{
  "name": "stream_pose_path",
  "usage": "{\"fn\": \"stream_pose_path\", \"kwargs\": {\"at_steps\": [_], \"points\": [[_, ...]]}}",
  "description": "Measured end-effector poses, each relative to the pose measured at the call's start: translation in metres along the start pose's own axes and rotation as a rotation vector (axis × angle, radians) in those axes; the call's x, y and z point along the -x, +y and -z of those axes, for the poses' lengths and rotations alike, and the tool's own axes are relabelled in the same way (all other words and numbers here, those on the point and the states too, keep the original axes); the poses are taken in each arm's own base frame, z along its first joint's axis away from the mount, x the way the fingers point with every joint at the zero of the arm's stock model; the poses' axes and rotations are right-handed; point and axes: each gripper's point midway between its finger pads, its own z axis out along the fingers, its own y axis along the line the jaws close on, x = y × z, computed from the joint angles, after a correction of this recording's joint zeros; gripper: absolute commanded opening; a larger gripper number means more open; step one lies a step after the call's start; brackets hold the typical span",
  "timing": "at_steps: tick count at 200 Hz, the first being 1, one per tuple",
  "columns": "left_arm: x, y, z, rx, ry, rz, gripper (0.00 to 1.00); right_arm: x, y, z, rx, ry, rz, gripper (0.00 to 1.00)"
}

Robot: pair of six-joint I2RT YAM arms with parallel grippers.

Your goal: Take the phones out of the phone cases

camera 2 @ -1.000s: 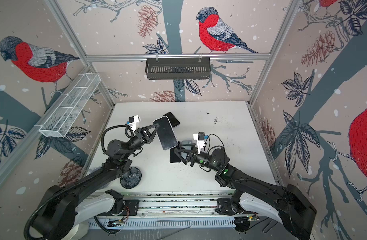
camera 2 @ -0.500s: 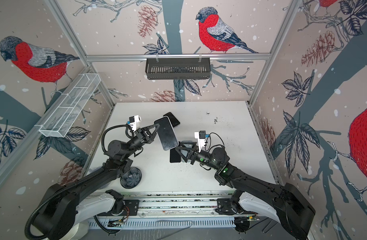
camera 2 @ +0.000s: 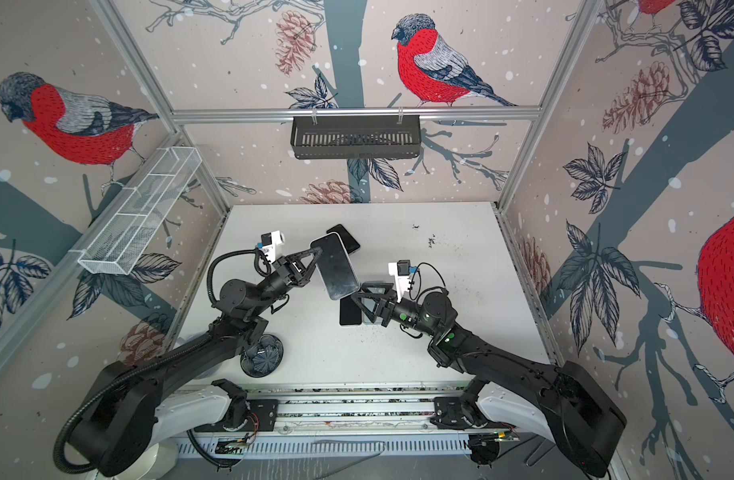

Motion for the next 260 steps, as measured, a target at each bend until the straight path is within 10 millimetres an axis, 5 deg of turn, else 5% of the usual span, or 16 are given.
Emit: {"fn": "stream_pose_path", "kwargs": {"at_steps": [103,147,178,196,260], "points": [[-0.012,0.008,-0.002,-0.008,0.051,0.006,0.0,0.011,-0.008,-0.001,0.004,-0.012,-0.044,0.57],[-0.013,0.017,-0.003,0.003,0.055,0.013,0.0,0.01,-0.007,-0.003,0.022,-0.011,-0.063,0.34],[-0.015,0.028,-0.003,0.025,0.062,0.026,0.0,0.006,-0.003,0.001,0.053,-0.007,-0.083,0.05],[-0.017,0.035,-0.003,0.045,0.062,0.038,0.0,0.004,-0.003,0.005,0.05,-0.009,-0.11,0.02],[-0.019,0.083,-0.001,0.191,0.044,0.053,0.59,0.006,-0.005,0.026,-0.024,-0.039,-0.229,0.0]]}}
